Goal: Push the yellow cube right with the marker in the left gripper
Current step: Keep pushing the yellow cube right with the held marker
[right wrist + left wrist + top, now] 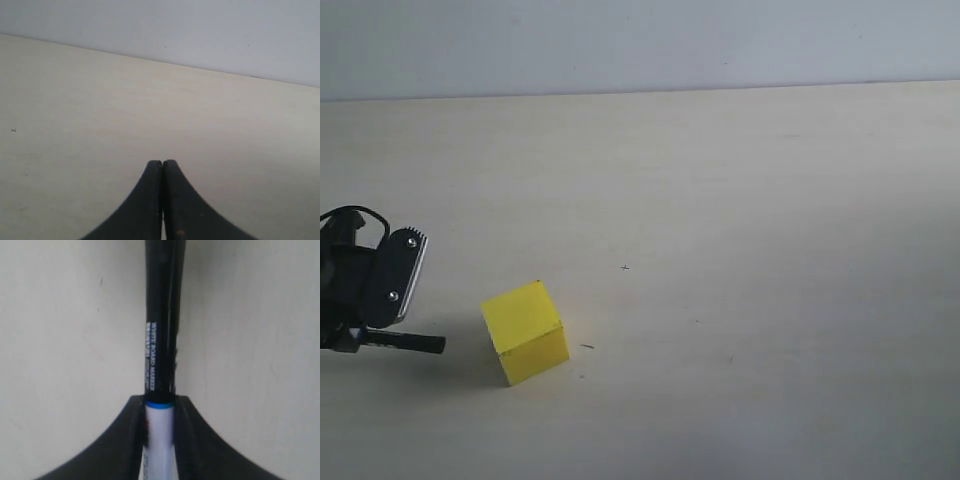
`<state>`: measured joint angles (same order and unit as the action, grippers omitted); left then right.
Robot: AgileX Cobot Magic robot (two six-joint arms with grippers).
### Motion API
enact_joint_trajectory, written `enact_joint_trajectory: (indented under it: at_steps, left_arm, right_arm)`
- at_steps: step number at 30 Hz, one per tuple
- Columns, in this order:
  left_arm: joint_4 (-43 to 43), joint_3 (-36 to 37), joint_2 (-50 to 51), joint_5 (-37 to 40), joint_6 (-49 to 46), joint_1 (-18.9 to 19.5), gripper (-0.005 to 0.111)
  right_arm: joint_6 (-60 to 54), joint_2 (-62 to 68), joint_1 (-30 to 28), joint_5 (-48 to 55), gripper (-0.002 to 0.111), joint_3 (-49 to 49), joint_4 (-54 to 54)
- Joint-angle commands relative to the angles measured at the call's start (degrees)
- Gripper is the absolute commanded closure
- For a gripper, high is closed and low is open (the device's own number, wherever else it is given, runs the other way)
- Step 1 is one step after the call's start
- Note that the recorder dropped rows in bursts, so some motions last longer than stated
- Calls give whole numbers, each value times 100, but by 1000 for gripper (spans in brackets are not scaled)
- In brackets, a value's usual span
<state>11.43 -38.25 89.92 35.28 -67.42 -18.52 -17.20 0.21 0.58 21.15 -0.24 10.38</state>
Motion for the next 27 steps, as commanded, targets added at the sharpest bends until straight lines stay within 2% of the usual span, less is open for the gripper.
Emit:
enact_joint_trajectory:
  at_steps: [1, 5, 9, 11, 14, 21, 25, 27]
  left_arm:
    - [91, 13, -3, 132, 214, 126, 107]
    - [-378, 13, -3, 109, 190, 115, 107]
    - [-388, 13, 7, 4, 190, -87, 107]
    - [-531, 0, 109, -352, 190, -373, 107]
    - [-949, -460, 525, -726, 351, -1079, 107]
    - [-520, -657, 566, -158, 803, -794, 107]
    - [-493, -657, 566, -285, 769, -847, 107]
    - [-516, -657, 591, -362, 769, -996, 107]
  right_arm:
    - [-9, -21, 9, -66, 108, 24, 10]
    - [-9, -21, 9, -66, 108, 24, 10]
    - [-9, -21, 9, -66, 108, 24, 10]
    - [-9, -21, 9, -66, 108, 24, 10]
    - [-9, -21, 9, -66, 108, 24, 10]
    - [-9, -21, 9, -66, 108, 24, 10]
    - [-9, -21, 9, -66, 108, 24, 10]
    - [-9, -21, 9, -66, 108, 24, 10]
